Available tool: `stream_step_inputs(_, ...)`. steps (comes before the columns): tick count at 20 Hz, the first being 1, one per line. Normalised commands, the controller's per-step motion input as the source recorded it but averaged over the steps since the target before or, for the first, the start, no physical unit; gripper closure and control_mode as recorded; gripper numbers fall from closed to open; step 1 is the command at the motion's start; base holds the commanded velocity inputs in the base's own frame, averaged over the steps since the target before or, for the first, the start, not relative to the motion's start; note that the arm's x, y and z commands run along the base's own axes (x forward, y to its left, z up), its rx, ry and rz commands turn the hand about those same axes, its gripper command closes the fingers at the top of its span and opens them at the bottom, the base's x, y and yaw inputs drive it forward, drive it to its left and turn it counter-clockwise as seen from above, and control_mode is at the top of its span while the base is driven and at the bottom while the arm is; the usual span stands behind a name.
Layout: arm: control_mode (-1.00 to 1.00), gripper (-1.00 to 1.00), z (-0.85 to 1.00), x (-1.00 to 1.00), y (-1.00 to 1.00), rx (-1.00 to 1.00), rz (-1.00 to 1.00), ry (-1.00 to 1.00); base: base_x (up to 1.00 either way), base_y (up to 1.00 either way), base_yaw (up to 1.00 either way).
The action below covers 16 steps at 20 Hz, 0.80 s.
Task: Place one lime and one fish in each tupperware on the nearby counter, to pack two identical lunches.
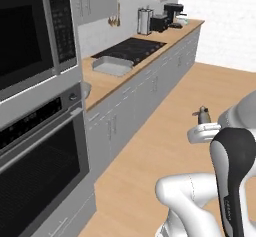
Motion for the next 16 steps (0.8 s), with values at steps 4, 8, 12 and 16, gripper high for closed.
stream_step_inputs(4,1.0,1.0,0.0,0.0,0.0,0.0,0.0,0.0,1.0,0.0,0.0)
stream_step_inputs(8,1.0,1.0,0.0,0.0,0.0,0.0,0.0,0.0,1.0,0.0,0.0)
stream_step_inputs(12,1.0,1.0,0.0,0.0,0.0,0.0,0.0,0.0,1.0,-0.01,0.04)
stream_step_inputs(16,1.0,1.0,0.0,0.0,0.0,0.0,0.0,0.0,1.0,-0.12,0.25)
